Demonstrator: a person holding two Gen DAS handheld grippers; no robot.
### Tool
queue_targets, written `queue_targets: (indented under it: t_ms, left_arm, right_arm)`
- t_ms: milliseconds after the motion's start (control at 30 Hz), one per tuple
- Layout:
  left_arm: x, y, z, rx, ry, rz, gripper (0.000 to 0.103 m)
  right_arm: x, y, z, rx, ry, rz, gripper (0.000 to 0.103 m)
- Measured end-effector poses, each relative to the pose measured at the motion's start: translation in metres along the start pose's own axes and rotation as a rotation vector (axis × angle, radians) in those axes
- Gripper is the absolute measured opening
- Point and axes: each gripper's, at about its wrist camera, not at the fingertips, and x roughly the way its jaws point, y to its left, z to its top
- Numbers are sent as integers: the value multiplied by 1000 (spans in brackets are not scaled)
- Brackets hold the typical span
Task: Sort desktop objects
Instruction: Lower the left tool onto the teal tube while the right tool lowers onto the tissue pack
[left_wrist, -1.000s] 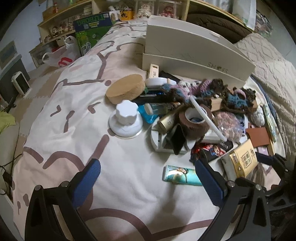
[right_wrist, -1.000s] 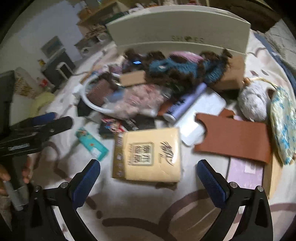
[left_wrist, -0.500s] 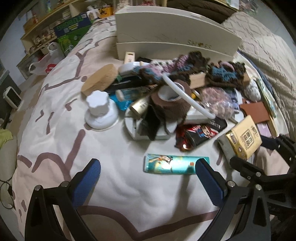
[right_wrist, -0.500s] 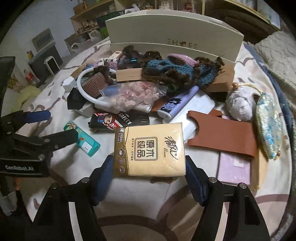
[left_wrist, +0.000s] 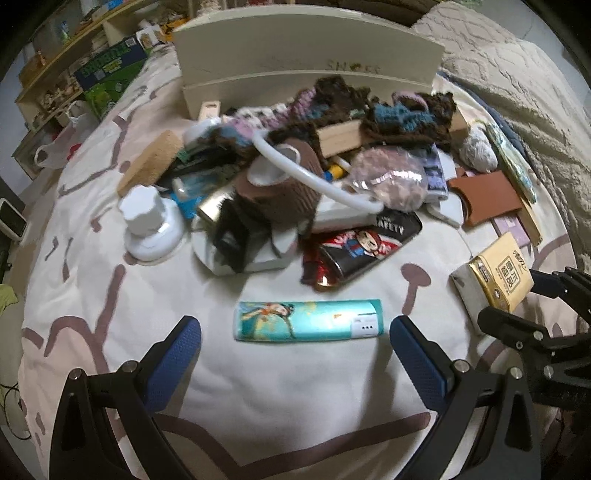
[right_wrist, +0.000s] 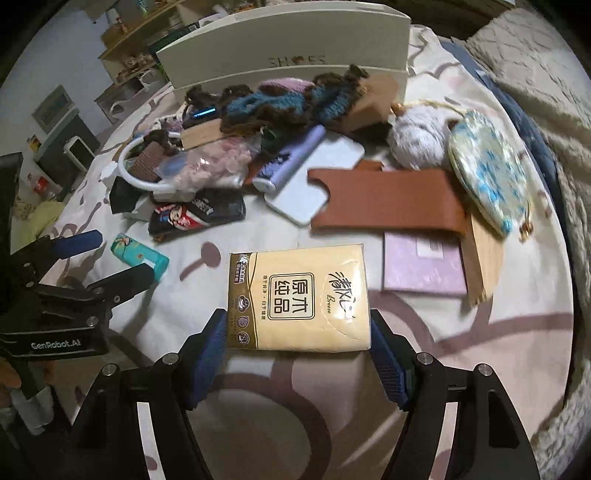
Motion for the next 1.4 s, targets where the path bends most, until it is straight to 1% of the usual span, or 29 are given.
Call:
queue_targets:
  t_ms: [100,200,300,500,533,567,600,667,767,933,1100,1300,1333,1400]
  left_arm:
    - [7,-1,-3,-10,34,3,103]
    - [9,1,-4,-27,36,-2,103]
    - [12,-4,-5,-14,34,18,103]
    - [13,-9,-6,-7,35,35,103]
    - [14,-11,-5,-3,35,40,103]
    - [14,-12,-6,2,35,49,103]
    - [15,-13,-6,6,34,56,103]
    - [15,-15,-6,7,33,59,103]
    - [16,-16,-7,8,32,62,103]
    - [15,-14,-8,-1,35,52,103]
    - [14,-11,-10,-5,42,45,103]
    - [11,-9,-10,-20,43,24,103]
    - [10,-7,-9,-30,35,19,101]
    - [6,-5,-8,-43,15,13,91]
  right_arm:
    - [0,5,-3,-29,-11,-22,74]
    - [4,5,-4,-25,-17,-15,74]
    - [10,3,-7,-32,-19,-22,74]
    - [14,8,-10,-62,-40,-51,77]
    - [15,8,-11,-61,-40,-45,80]
    - [16,8,-11,-63,-37,-37,86]
    - [16,9,-11,-67,-32,-33,89]
    - [19,14,-13,-90,-16,-36,103]
    - [21,20,-16,-115,-18,-68,103]
    - [20,16,-16,-103,-23,-47,103]
    - [21,18,-17,-122,-35,-68,103]
    - [26,20,-16,-141,-60,-65,103]
    - [26,20,-16,-143,-59,-65,103]
    - [28,20,-14,-141,-50,-60,103]
